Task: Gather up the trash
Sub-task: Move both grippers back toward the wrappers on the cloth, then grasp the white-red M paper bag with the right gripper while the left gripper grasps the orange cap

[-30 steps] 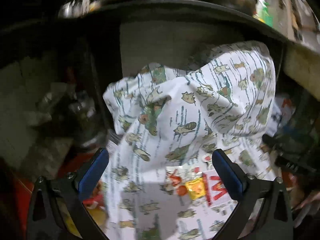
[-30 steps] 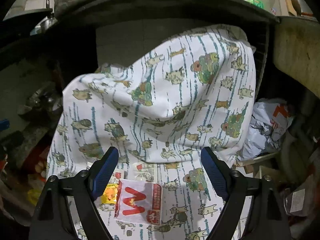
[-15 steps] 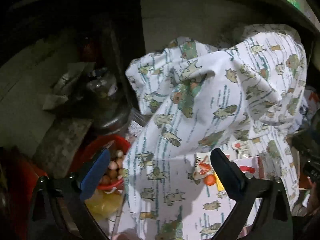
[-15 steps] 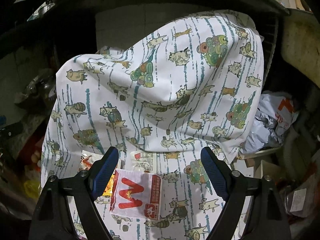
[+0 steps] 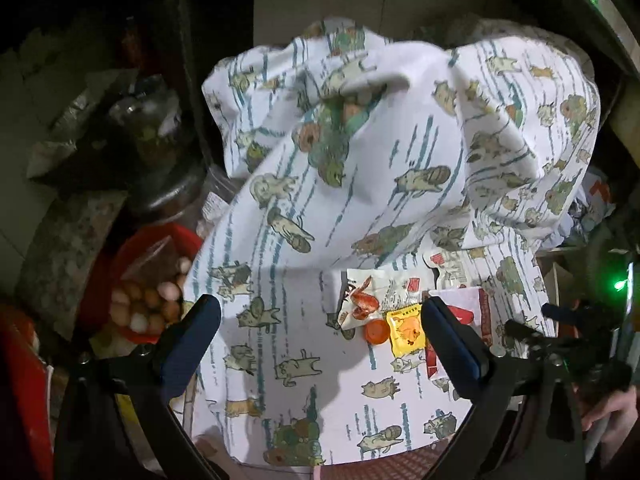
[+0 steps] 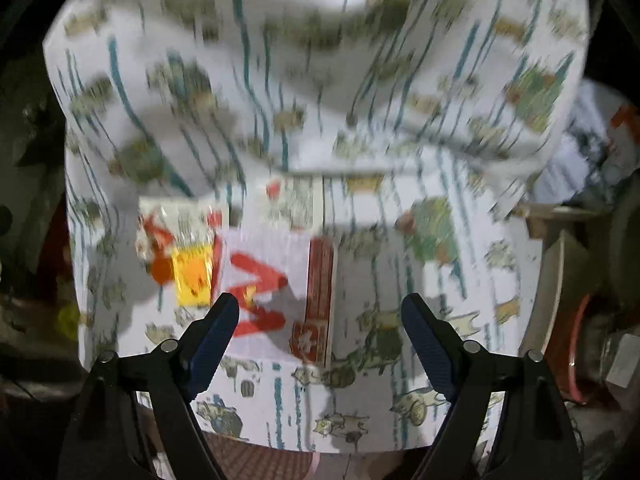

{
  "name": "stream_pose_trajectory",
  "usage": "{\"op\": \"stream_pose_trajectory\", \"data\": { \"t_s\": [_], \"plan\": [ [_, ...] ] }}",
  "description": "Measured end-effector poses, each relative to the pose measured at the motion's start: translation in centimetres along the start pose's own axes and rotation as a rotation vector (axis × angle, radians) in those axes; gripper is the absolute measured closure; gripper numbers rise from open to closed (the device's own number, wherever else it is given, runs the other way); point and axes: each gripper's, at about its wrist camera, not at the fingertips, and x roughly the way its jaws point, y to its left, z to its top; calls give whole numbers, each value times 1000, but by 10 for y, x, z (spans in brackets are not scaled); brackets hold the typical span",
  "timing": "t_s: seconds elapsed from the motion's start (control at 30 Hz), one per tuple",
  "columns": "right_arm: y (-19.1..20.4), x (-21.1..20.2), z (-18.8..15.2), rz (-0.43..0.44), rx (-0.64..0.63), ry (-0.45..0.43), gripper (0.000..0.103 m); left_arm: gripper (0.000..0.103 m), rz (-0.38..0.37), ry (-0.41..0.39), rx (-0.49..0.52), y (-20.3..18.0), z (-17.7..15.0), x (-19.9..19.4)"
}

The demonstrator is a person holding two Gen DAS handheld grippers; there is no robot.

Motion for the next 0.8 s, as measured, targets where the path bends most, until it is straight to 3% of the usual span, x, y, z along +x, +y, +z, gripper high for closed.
{"op": "stream_pose_trajectory", "data": {
  "t_s": [0.2,0.4,0.47,0.53,0.67,0.7,0.73,0.8],
  "plan": [
    [10,32,-6,38,1,81,17,3,27,40,-9,0,2,19],
    [64,49,-10,57,-86,113,17,3,41,49,-45,7,5,21],
    [78,56,-14,15,-83,122,18,3,35,52,-51,11,4,22],
    [89,65,-18,-18,-94,122,26,3,41,53,-53,14,4,24],
    [101,71,-24,-45,-136,108,67,3,80,61,-36,17,4,31],
    [102,69,-24,-41,-138,108,86,3,81,59,-37,17,4,32],
    [101,66,-24,-16,-130,108,98,3,80,56,-38,18,5,32],
    [94,57,-24,61,-73,93,100,3,90,37,-40,18,6,31]
  ]
}}
